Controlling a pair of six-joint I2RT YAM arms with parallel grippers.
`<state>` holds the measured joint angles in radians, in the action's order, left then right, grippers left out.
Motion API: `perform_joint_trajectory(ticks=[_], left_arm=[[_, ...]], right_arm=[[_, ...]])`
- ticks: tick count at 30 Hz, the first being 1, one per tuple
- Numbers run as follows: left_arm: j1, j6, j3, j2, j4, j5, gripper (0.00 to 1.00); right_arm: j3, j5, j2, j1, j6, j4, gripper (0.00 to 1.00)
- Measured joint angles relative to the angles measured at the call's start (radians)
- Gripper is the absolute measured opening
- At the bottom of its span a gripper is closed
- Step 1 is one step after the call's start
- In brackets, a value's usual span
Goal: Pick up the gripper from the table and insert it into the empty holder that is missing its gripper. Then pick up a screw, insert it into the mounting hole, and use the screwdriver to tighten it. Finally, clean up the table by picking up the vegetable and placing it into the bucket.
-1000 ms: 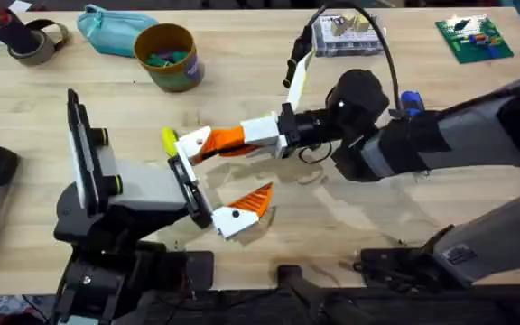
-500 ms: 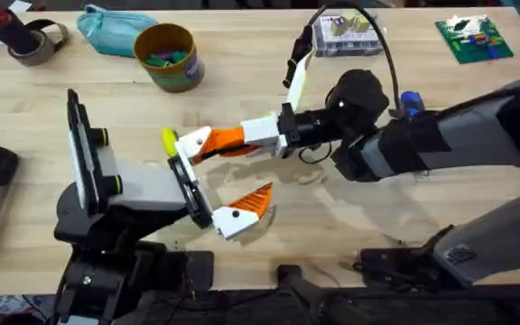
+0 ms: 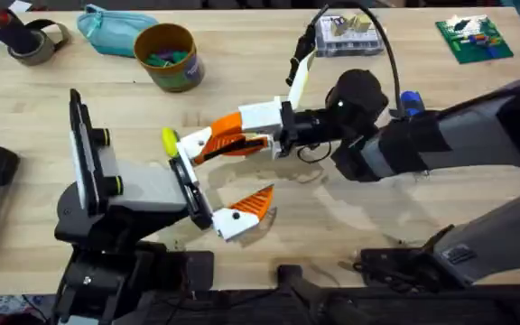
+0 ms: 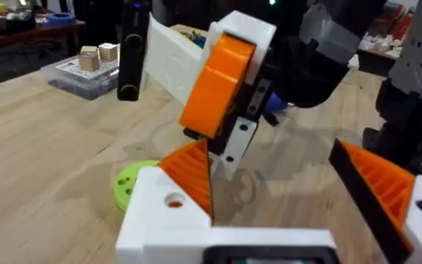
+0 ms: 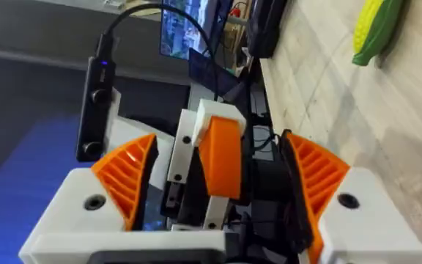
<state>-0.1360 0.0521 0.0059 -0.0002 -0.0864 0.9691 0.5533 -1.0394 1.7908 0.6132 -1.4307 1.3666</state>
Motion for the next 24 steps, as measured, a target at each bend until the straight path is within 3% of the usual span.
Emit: perform_joint_trajectory(ticks=[24], left_arm=[[0.0, 0.0, 0.0, 0.0, 0.0, 0.0, 0.986]], right_arm=[[0.0, -0.038, 0.0, -0.056, 0.0, -0.001, 0.995]])
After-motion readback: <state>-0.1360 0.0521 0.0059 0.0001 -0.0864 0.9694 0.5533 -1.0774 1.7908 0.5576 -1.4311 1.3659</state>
